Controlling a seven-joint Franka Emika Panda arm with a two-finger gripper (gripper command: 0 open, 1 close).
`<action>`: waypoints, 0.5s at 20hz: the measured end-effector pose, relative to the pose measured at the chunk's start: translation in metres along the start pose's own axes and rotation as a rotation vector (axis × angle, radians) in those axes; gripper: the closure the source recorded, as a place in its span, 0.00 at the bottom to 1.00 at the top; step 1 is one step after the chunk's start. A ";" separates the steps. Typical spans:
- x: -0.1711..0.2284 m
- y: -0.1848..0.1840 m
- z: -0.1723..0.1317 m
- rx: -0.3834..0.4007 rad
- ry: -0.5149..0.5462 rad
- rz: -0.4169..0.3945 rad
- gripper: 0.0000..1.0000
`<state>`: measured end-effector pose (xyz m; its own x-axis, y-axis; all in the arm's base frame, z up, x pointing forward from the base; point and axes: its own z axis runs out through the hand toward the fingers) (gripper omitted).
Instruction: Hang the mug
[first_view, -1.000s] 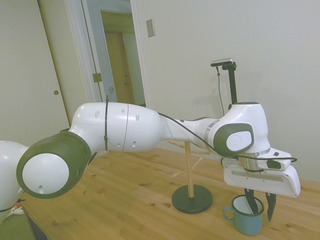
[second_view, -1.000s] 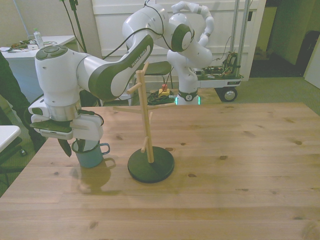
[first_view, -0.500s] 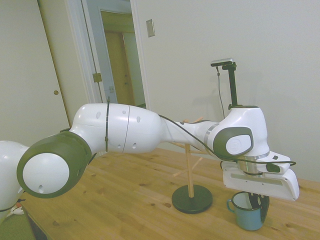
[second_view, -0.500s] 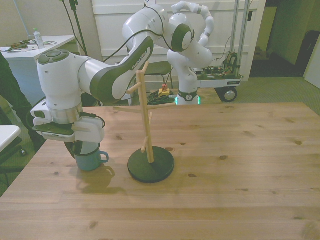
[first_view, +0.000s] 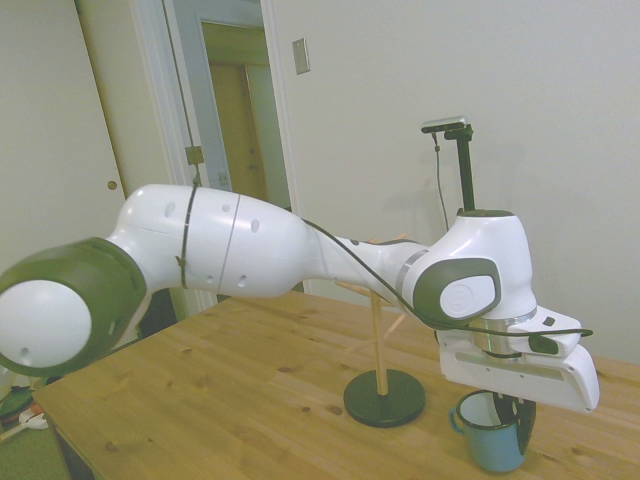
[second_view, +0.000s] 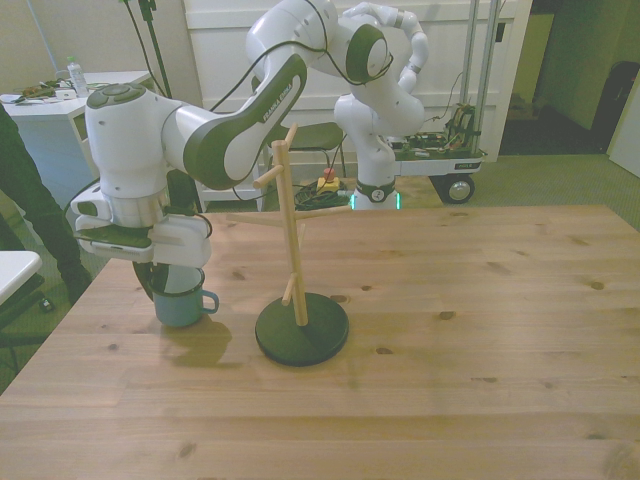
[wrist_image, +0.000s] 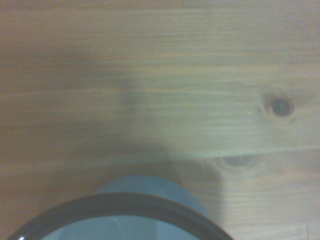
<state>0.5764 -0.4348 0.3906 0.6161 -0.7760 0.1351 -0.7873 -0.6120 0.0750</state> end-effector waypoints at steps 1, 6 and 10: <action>-0.007 0.006 -0.004 0.008 0.000 -0.001 1.00; -0.050 0.027 -0.027 0.050 -0.001 -0.025 1.00; -0.095 0.028 -0.042 0.070 -0.002 -0.062 1.00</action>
<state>0.4947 -0.3721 0.4218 0.6637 -0.7365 0.1301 -0.7440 -0.6680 0.0141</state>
